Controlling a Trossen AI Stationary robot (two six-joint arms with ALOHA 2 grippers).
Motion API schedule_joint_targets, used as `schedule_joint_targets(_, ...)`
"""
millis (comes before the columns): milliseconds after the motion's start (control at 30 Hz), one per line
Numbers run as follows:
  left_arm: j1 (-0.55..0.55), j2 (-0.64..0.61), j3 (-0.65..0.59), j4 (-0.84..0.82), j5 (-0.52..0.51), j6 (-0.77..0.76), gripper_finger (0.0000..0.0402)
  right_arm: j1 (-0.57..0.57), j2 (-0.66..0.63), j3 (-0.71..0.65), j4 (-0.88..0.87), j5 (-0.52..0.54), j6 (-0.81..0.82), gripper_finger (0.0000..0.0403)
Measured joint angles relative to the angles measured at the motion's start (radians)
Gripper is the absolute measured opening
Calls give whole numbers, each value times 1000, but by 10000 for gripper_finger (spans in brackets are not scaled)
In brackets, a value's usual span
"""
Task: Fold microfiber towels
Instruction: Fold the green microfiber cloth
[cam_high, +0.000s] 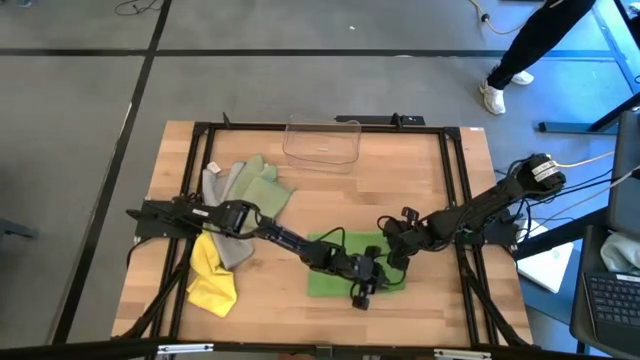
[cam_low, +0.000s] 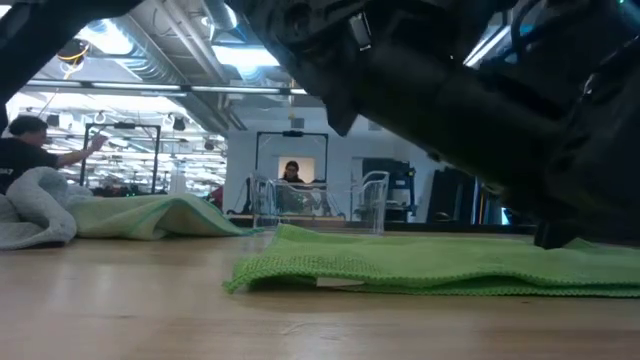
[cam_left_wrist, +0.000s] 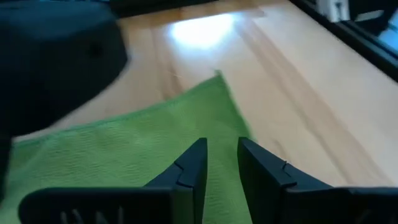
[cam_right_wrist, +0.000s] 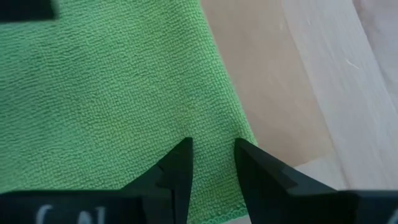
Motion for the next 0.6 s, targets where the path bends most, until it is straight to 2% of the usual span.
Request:
schedule_joint_targets(333,-11,4,6,31,30,-7,82,-20,0,0,1,0,-11,123)
schedule_joint_targets(600,-15,4,6,20,-1,-13,82,-71,0,0,10,-6,-37,123)
